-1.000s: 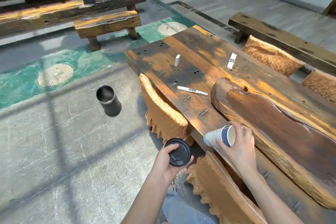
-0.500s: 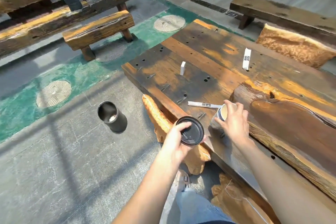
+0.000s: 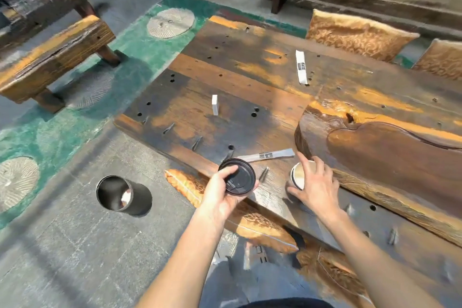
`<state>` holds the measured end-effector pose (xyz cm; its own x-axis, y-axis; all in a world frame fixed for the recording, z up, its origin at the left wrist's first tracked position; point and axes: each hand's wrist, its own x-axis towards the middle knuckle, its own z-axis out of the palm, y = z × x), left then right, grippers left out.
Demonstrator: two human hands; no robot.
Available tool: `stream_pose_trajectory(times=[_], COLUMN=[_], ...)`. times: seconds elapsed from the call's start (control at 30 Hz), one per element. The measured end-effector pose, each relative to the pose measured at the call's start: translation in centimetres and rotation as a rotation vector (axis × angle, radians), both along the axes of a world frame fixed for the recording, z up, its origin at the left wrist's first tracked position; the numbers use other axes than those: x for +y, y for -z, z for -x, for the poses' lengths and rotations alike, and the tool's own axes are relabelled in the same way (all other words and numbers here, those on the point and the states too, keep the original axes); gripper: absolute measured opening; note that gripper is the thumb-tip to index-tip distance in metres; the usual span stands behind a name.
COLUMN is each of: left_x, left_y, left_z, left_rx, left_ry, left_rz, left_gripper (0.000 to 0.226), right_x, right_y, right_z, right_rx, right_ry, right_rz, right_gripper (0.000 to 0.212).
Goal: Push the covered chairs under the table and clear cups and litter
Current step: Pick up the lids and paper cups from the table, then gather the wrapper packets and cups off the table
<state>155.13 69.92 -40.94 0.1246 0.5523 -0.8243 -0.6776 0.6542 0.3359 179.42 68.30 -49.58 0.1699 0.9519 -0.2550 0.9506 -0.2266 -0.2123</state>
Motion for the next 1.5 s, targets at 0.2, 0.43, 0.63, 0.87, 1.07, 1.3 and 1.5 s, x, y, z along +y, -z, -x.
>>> stream_pose_trajectory(times=[0.2, 0.43, 0.63, 0.87, 1.07, 1.3, 1.5], left_x=[2.6, 4.8, 5.3, 5.1, 4.9, 6.3, 7.2], left_y=[1.3, 1.6, 1.9, 3.1, 4.2, 4.0, 3.5], left_z=[2.3, 5.8, 8.5, 11.3, 12.1, 11.3, 9.7], left_rx=[-0.059, -0.043, -0.034, -0.009, -0.006, 0.015, -0.139], left_ry=[0.087, 0.180, 0.189, 0.177, 0.147, 0.178, 0.298], left_rz=[0.055, 0.058, 0.043, 0.046, 0.080, 0.055, -0.058], left_gripper=[0.019, 0.022, 0.018, 0.031, 0.055, 0.069, 0.073], right_x=[-0.1, 1.1, 7.9, 11.7, 12.5, 8.4, 3.2], right_y=[-1.2, -3.6, 1.1, 7.5, 8.8, 2.4, -4.6], right_z=[1.4, 6.1, 11.7, 12.4, 12.2, 14.6, 19.2], right_rx=[0.021, 0.119, 0.684, 0.878, 0.726, 0.704, 0.846], right_ry=[0.078, 0.144, 0.465, 0.708, 0.731, 0.536, 0.272], right_rz=[0.064, -0.369, 0.126, 0.220, 0.170, -0.149, -0.220], right_gripper=[0.104, 0.056, 0.027, 0.036, 0.006, 0.018, 0.039])
